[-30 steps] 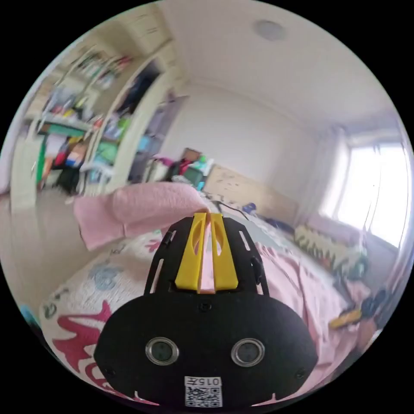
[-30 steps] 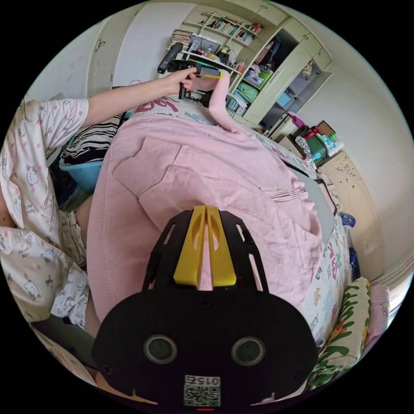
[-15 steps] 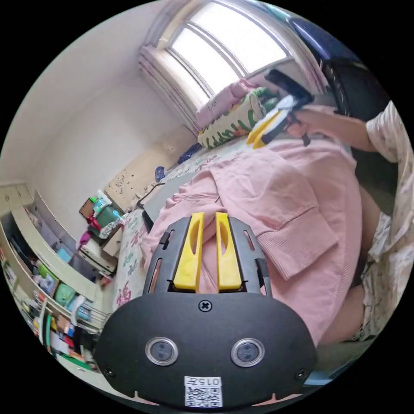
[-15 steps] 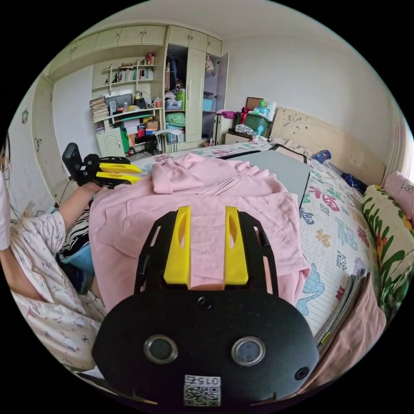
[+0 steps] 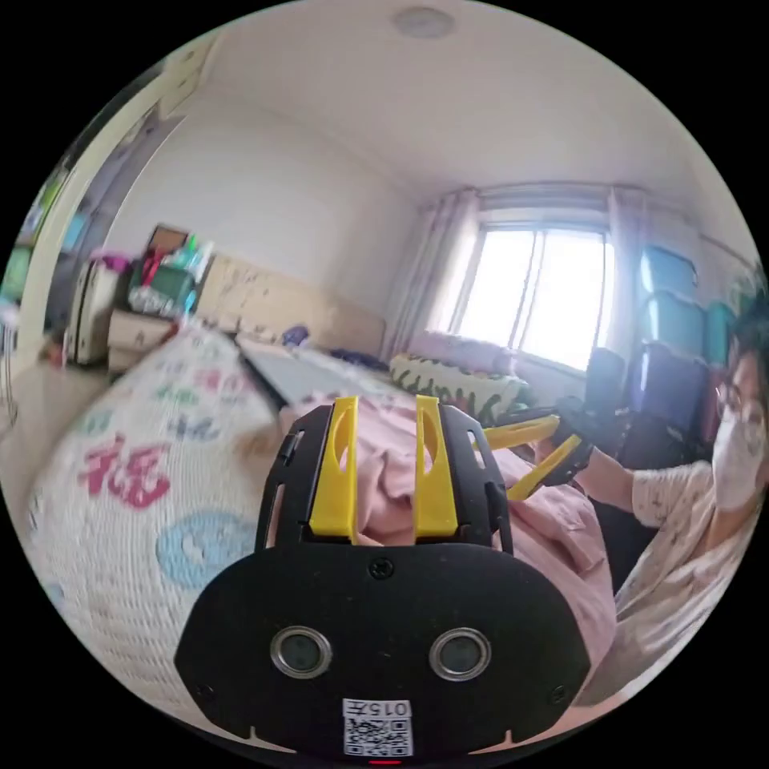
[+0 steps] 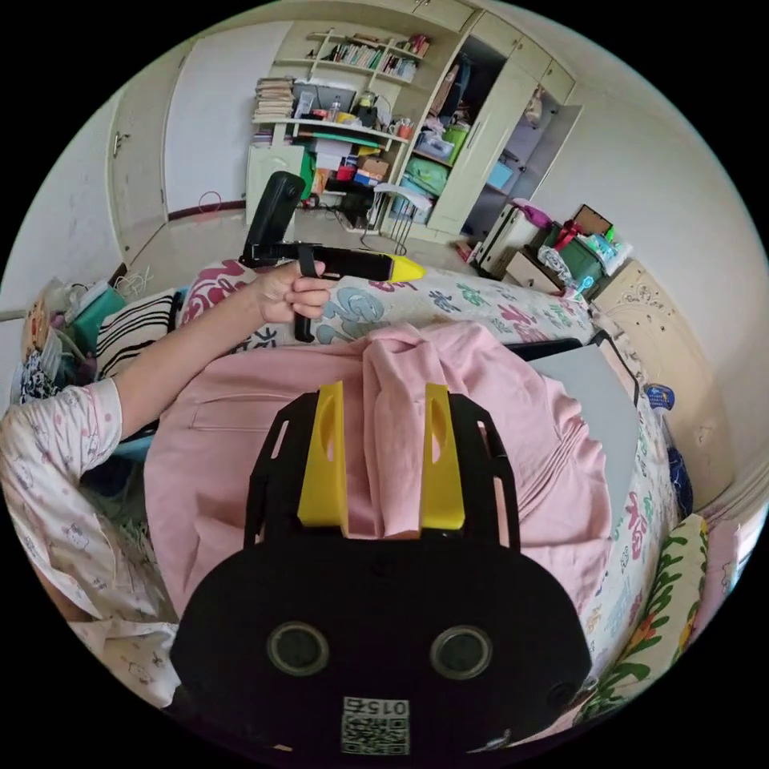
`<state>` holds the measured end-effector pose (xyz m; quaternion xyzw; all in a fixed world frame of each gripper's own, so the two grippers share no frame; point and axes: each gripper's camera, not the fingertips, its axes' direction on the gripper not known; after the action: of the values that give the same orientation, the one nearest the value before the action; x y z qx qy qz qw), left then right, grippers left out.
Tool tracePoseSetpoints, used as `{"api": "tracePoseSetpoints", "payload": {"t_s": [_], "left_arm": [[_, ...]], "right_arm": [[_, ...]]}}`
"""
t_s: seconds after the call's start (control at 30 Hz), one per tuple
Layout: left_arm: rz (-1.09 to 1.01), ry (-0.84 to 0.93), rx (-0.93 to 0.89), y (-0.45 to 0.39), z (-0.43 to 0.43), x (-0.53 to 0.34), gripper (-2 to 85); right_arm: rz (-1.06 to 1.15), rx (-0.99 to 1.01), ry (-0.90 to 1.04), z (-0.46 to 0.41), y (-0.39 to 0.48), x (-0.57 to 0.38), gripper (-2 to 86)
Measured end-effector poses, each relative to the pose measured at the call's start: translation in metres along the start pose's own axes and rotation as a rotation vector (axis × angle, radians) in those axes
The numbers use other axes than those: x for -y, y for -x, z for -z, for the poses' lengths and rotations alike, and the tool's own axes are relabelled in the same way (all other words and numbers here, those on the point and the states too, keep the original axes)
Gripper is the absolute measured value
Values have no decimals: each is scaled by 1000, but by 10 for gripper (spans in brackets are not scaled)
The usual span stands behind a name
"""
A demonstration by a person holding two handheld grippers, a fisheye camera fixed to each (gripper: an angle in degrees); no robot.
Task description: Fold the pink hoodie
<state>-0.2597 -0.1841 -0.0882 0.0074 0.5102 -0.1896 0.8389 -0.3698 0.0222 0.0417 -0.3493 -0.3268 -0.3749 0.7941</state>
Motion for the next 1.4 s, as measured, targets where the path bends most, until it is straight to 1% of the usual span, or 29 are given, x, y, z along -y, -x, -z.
{"api": "tracePoseSetpoints", "payload": {"t_s": [0.07,0.13,0.2,0.23,0.3,0.4,0.47,0.53,0.6,0.63,0.7,0.8,0.9,1.07,1.13,1.2,1.23,1.3,1.33,1.4], "left_arm": [[-11,-8,31,0,-1,2,128],[-50,40,84,-8,-11,3,132],[-132,119,94,-22,-26,6,136],[-139,135,99,-23,-29,6,136],[-135,180,144,-24,-39,8,130],[-157,191,165,-28,-41,5,94],[-185,183,174,-34,-37,2,70],[-263,176,149,-45,-28,-4,36],[-452,121,42,-71,-2,-17,15],[-481,105,9,-75,5,-21,14],[-527,71,-79,-79,24,-29,13],[-518,85,-33,-82,16,-32,24],[-600,177,2,-100,-2,-40,58],[-601,208,64,-104,-9,-44,95],[-609,199,82,-106,-8,-46,100],[-631,157,126,-110,-5,-49,102],[-636,145,139,-111,-6,-50,102],[-660,139,176,-117,-11,-53,101],[-668,151,183,-118,-14,-54,101],[-685,217,227,-123,-28,-56,97]], "right_arm": [[0,-32,29,-12,-6,2,76],[-42,36,2,-3,-22,-6,57],[-120,56,-107,33,-49,-33,47],[-129,56,-149,46,-55,-43,46],[-108,67,-337,101,-77,-91,43],[-42,94,-516,165,-99,-151,42],[11,121,-564,193,-110,-184,42],[55,158,-568,209,-118,-214,42],[99,249,-559,216,-125,-255,41],[96,267,-548,215,-127,-265,41],[108,326,-446,203,-131,-302,41],[74,310,-252,181,-128,-331,43],[16,276,-231,185,-127,-348,64],[-45,215,-255,199,-131,-361,107],[-105,285,-290,203,-146,-366,123],[-259,378,-314,203,-178,-373,146],[-315,383,-310,201,-186,-374,152],[-579,436,-257,190,-228,-378,175],[-647,462,-232,186,-240,-379,176],[-862,579,-192,168,-277,-386,177]]}}
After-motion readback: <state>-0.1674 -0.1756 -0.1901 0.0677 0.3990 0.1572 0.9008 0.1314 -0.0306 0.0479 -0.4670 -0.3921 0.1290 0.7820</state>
